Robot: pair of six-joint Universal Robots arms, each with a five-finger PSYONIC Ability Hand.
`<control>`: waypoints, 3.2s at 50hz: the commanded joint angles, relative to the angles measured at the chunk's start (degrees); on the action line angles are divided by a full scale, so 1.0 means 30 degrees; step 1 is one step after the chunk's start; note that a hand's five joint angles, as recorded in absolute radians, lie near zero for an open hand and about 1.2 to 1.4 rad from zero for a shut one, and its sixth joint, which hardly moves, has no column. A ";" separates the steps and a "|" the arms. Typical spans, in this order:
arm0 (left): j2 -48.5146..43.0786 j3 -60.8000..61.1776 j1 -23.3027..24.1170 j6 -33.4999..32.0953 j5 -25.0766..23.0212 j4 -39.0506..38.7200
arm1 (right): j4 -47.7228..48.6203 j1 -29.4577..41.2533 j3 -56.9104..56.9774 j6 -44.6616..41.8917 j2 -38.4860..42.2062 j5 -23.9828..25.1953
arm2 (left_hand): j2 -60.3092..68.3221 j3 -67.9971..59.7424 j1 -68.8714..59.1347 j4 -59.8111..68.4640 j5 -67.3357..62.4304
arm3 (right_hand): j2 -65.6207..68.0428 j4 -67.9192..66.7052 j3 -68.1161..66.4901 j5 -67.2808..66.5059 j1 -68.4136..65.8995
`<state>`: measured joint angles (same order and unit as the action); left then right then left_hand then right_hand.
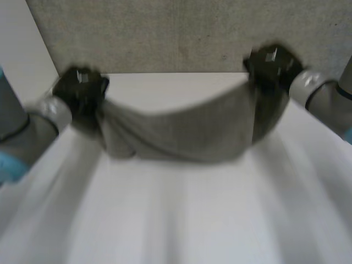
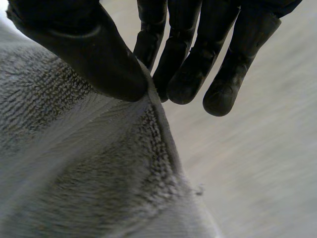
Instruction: Fold the towel.
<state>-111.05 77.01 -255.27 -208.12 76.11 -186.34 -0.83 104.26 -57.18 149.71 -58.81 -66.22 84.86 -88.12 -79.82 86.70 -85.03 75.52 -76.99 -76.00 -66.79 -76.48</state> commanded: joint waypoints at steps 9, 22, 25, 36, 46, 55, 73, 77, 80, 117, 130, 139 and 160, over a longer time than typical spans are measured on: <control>0.1243 -0.3652 0.0658 0.5475 0.1321 -0.5034 | 1.0242 0.0053 -0.4165 0.5440 -0.3891 -0.3304 | -0.1619 0.2706 -0.0059 -0.2233 0.5009 | 0.1492 -0.1002 -0.1335 -0.1070 -0.1175; 0.2185 0.8943 0.0189 0.4164 -0.1137 -0.7897 | 0.5812 -0.0094 -1.0999 0.4649 -0.4976 0.1008 | -0.1619 0.2706 -0.0059 -0.2233 0.5009 | 0.1492 -0.1002 -0.1335 -0.1070 -0.1175; 0.1805 1.1494 0.0130 0.2177 -0.2045 -0.9713 | 0.5197 -0.0211 -1.3108 0.3243 -0.4918 0.1066 | -0.1619 0.2706 -0.0059 -0.2233 0.5009 | 0.1492 -0.1002 -0.1335 -0.1070 -0.1175; 0.1188 1.4729 -0.0017 -0.3664 -0.2724 -1.0513 | 0.4992 -0.0123 -1.7005 -0.1562 -0.4888 0.0803 | -0.6546 0.7633 0.4868 -0.7160 0.9936 | 0.1492 -0.1002 -0.1335 -0.1070 -0.1175; 0.4614 1.2451 -0.0339 -0.2673 -0.2607 -0.5127 | 0.5196 -0.0328 -1.7092 -0.1328 -0.4977 0.0686 | -2.3813 2.4900 2.2135 -2.4427 2.7203 | 0.1492 -0.1002 -0.1335 -0.1070 -0.1175; 0.4293 0.8841 -0.0397 0.1844 -0.2460 -0.2720 | 0.5256 -0.0738 -1.7298 -0.1181 -0.4801 0.0656 | -2.3367 2.4454 2.1689 -2.3981 2.6757 | 0.1492 -0.1002 -0.1335 -0.1070 -0.1175; -0.0833 0.4622 -0.0309 0.4216 0.1612 0.4280 | 0.5431 -0.1031 -1.7444 -0.1181 -0.4421 0.0685 | -1.9723 2.0809 1.8044 -2.0336 2.3113 | 0.1492 -0.1002 -0.1335 -0.1070 -0.1175; -0.1271 0.4535 -0.0310 0.4158 0.1700 0.4224 | 0.5431 -0.1031 -1.7415 -0.1181 -0.4127 0.0685 | -1.9500 2.0587 1.7822 -2.0114 2.2890 | 0.1492 -0.1002 -0.1335 -0.1070 -0.1175; -0.1857 0.4417 -0.0281 0.4129 0.1759 0.4252 | 0.5431 -0.1031 -1.7385 -0.1210 -0.4039 0.0685 | -1.8942 2.0028 1.7263 -1.9555 2.2331 | 0.1492 -0.1002 -0.1335 -0.1070 -0.1175; -0.1156 0.6263 0.0979 0.3982 0.3340 0.2905 | 0.5431 -0.1060 -1.7415 -0.1386 -0.3775 0.0656 | -1.0085 1.1171 0.8406 -1.0698 1.3475 | 0.1492 -0.1002 -0.1335 -0.1070 -0.1175; -0.0718 0.6263 0.0979 0.3982 0.3370 0.2876 | 0.5519 -0.1439 -1.7415 -0.1181 -0.4037 0.0540 | -0.1619 0.2706 -0.0059 -0.2233 0.5009 | 0.1492 -0.1002 -0.1335 -0.1070 -0.1175; 0.2731 0.5708 0.0950 0.3953 0.3341 0.2876 | 0.4148 -0.2610 -1.5605 0.1798 -0.9155 0.0011 | -0.1619 0.2706 -0.0059 -0.2233 0.5009 | 0.1492 -0.1002 -0.1335 -0.1070 -0.1175; 0.8340 0.2308 0.1067 0.2551 0.3194 0.3081 | -1.0032 -0.4520 -0.1833 -0.0732 -0.8588 0.0541 | -0.1619 0.2706 -0.0059 -0.2233 0.5009 | 0.1492 -0.1002 -0.1335 -0.1070 -0.1175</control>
<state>-84.00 84.16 -252.36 -198.34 85.83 -176.99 -25.51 89.35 -67.06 155.69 -91.29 -63.74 86.02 -88.04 -80.36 86.63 -84.20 75.53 -77.03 -76.24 -66.79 -76.52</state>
